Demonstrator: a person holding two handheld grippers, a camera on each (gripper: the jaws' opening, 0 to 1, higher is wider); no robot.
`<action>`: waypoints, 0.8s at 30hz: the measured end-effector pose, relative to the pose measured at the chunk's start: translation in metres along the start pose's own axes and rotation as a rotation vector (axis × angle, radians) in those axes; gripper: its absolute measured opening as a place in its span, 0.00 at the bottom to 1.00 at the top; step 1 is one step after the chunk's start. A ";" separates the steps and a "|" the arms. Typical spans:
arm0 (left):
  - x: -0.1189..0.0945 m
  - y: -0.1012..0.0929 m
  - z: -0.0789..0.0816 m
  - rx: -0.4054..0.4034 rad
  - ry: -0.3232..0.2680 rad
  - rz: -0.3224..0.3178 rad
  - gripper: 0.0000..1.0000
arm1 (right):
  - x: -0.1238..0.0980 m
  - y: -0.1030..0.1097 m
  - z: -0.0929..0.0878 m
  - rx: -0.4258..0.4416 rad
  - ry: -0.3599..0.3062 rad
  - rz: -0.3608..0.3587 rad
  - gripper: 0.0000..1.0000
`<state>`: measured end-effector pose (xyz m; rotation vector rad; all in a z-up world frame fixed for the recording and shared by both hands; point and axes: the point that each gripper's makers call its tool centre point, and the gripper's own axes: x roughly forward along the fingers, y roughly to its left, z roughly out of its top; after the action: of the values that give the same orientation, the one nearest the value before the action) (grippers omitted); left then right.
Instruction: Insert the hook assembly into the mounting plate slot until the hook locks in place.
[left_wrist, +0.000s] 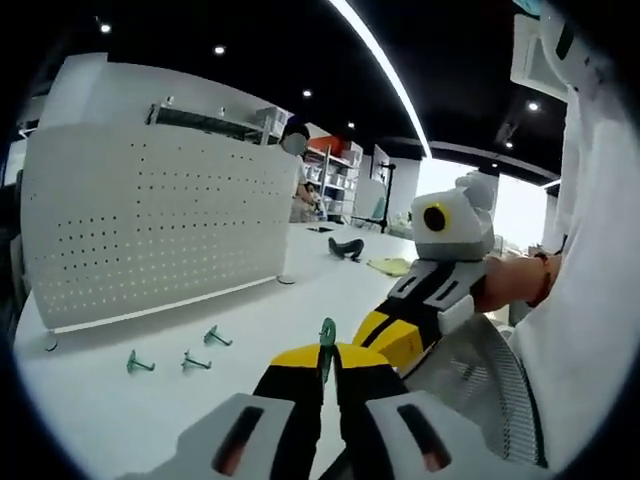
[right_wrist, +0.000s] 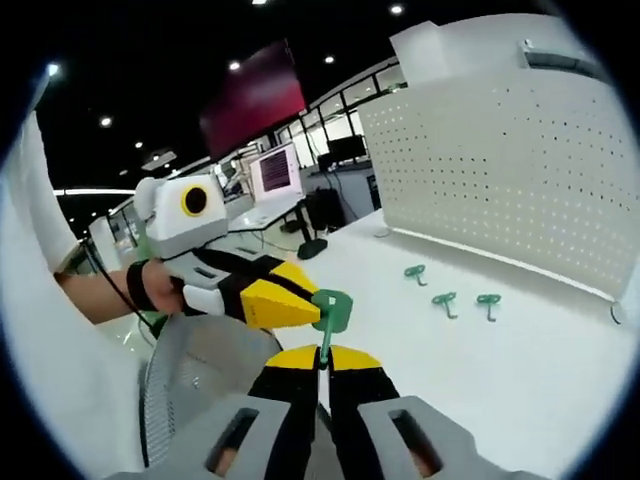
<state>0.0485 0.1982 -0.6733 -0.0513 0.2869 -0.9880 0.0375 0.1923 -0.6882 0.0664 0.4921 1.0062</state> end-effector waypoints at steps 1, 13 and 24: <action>-0.001 0.002 0.001 0.009 -0.002 0.016 0.03 | 0.000 0.001 0.002 0.006 -0.011 0.002 0.02; -0.013 0.017 0.010 -0.022 -0.068 0.084 0.02 | 0.004 0.006 0.018 0.041 -0.107 -0.071 0.05; -0.015 0.014 0.014 0.002 -0.097 0.077 0.02 | 0.004 0.007 0.025 0.076 -0.144 -0.154 0.02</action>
<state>0.0555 0.2169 -0.6590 -0.0861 0.1973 -0.9069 0.0443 0.2032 -0.6653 0.1657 0.3972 0.8257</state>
